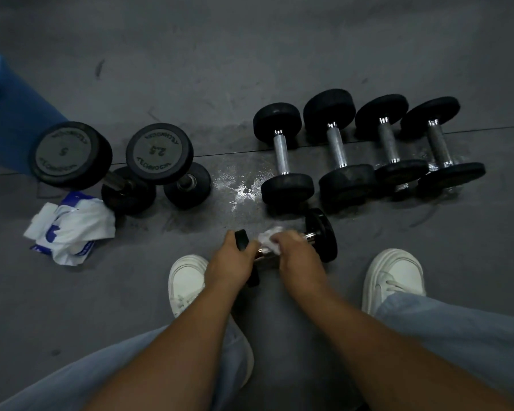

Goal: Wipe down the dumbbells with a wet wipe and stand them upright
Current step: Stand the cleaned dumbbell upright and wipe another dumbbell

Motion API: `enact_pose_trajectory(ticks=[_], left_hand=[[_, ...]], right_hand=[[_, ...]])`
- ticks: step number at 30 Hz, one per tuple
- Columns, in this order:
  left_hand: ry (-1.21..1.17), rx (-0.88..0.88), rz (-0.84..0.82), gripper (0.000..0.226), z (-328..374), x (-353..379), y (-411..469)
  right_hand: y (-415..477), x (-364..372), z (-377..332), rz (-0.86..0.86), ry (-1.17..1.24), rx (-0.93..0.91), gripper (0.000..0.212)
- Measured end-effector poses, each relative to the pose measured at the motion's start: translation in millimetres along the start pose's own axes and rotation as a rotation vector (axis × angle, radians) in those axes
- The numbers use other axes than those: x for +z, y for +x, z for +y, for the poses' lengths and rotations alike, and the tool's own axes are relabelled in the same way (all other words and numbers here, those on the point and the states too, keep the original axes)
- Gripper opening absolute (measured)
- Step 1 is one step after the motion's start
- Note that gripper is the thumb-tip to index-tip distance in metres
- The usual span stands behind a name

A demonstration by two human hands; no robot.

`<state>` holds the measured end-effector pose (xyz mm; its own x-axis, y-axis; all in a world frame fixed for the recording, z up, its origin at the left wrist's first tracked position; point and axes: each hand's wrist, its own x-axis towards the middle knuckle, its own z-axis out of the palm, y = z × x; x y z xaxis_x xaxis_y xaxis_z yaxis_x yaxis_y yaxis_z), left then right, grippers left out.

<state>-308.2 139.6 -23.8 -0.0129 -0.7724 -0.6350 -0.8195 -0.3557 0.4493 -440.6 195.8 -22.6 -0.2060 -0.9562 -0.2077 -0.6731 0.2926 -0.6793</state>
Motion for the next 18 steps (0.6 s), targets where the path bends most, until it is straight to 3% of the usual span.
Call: enact_pose_trajectory(ticks=[2,5,10,14,18], left_hand=[[-0.002,0.032,0.047,0.073,-3,-2,-6],[-0.028,0.143,0.024,0.107,-10,12,-25],[-0.030,0.073,0.092,0.089,2,9,-4],[0.052,0.083,0.037,0.071,3,2,-8],[0.077,0.113,-0.024,0.069,0,1,-5]], right_hand=[[-1,-1,11,0.118,0.112,0.183,0.031],[1,0,25,0.149,0.103,0.266,0.025],[11,-1,25,0.204,0.040,0.208,0.033],[3,11,19,0.018,-0.414,0.093,0.062],[4,13,12,-0.151,-0.385,-0.159,0.041]])
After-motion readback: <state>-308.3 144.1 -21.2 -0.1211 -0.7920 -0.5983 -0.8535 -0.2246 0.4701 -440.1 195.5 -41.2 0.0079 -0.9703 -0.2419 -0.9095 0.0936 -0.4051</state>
